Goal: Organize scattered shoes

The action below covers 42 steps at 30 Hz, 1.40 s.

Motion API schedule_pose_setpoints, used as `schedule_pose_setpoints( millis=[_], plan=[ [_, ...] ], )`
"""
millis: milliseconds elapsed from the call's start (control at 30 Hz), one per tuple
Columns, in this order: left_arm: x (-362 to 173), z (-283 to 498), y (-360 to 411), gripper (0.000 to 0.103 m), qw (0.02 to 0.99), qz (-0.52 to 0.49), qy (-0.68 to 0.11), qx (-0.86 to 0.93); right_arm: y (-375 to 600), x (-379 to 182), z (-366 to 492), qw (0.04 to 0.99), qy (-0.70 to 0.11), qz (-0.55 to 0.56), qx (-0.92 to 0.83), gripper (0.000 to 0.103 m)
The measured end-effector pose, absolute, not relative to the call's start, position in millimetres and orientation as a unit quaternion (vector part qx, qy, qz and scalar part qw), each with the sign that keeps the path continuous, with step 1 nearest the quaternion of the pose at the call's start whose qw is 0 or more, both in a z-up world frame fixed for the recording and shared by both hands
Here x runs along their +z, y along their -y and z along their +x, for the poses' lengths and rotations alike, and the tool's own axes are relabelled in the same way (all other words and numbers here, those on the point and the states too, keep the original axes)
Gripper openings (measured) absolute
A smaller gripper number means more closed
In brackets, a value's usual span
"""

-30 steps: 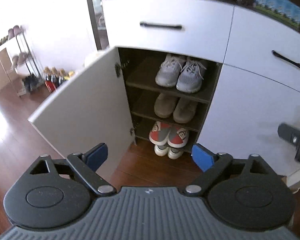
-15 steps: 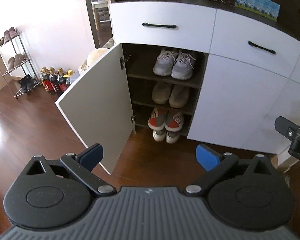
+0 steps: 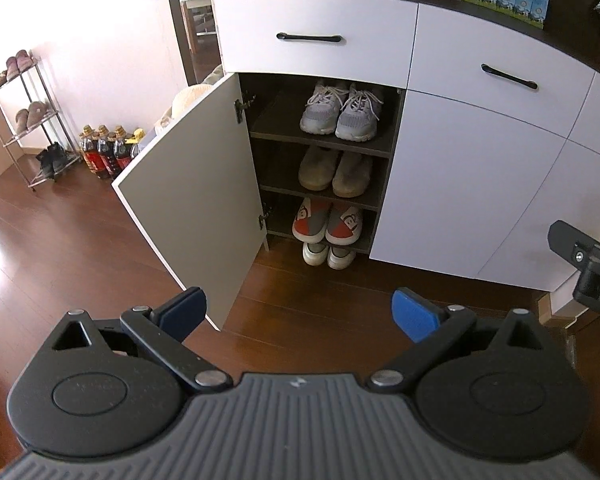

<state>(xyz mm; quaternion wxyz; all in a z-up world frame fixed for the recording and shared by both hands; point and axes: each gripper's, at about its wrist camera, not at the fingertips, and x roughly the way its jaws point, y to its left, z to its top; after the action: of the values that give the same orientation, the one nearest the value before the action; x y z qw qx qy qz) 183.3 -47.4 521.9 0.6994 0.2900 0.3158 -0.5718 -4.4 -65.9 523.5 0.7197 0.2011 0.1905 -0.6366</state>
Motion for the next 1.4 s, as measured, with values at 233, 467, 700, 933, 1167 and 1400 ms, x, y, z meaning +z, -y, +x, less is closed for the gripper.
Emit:
schedule_pose_setpoints(
  millis=[233,467,700,933,1167,1400],
  plan=[
    [525,181,47,0.101,0.702,0.294,-0.315,-0.568,64,526,-2,0.705,-0.200,0.188,-0.654,0.102],
    [523,182,45,0.101,0.701,0.293,-0.319,-0.567,69,528,5,0.675,-0.215,0.183,-0.682,0.102],
    [524,182,46,0.101,0.697,0.292,-0.317,-0.573,74,529,3,0.673,-0.217,0.219,-0.672,0.102],
    [526,188,51,0.101,0.702,0.287,-0.317,-0.570,84,531,7,0.668,-0.219,0.248,-0.666,0.102],
    [520,197,63,0.100,0.699,0.286,-0.333,-0.565,102,526,11,0.655,-0.221,0.282,-0.665,0.102],
    [512,199,87,0.100,0.698,0.301,-0.322,-0.564,116,518,18,0.652,-0.234,0.287,-0.662,0.102]
  ],
)
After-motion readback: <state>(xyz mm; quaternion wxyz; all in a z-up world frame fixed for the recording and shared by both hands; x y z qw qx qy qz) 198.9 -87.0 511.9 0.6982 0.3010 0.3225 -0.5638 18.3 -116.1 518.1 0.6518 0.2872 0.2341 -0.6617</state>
